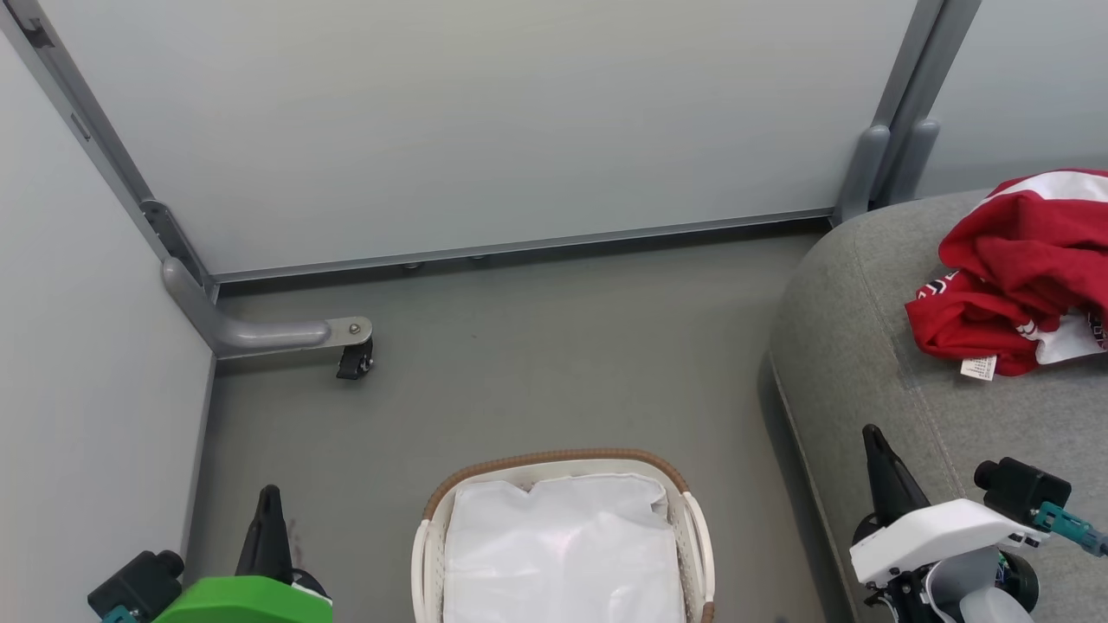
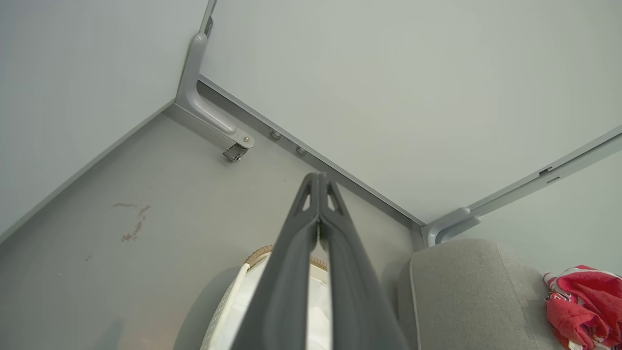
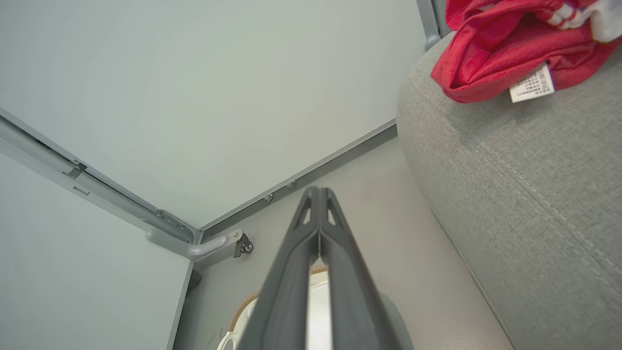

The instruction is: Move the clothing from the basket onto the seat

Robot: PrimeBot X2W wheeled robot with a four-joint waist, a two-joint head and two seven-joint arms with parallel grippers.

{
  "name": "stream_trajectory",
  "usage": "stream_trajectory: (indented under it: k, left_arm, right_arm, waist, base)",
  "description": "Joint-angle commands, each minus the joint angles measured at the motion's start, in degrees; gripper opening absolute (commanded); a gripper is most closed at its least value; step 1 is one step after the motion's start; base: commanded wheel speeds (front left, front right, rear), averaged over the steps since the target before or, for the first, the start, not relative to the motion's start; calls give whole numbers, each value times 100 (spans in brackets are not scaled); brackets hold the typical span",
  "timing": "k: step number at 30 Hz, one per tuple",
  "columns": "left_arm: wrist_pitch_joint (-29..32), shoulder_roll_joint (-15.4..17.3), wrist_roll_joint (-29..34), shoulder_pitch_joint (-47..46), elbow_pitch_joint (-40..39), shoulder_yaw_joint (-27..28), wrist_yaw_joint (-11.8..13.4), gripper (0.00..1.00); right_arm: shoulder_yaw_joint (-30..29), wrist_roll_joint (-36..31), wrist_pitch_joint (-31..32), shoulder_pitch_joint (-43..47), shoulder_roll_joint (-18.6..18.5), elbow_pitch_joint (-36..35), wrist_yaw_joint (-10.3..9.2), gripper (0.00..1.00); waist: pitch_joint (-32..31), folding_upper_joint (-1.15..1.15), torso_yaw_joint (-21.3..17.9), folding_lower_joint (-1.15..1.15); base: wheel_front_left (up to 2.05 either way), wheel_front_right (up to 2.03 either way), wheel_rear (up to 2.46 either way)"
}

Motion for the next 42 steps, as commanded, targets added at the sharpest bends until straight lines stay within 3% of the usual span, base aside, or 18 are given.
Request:
stream_trajectory:
  k: [1, 42]
  left_arm:
    - [62, 16, -218, -176, -103, 44, -32, 0]
    - [806, 26, -2703, -469, -313, 382, -66, 0]
  right_arm:
    - [-38, 238, 50, -90, -34, -116, -2, 0]
    - [-339, 3109, 789, -121, -60, -395, -4, 0]
  waist:
    - [0, 0, -1, 0]
    - [-14, 0, -35, 0]
  base:
    - [0, 0, 0]
    - [0, 0, 0]
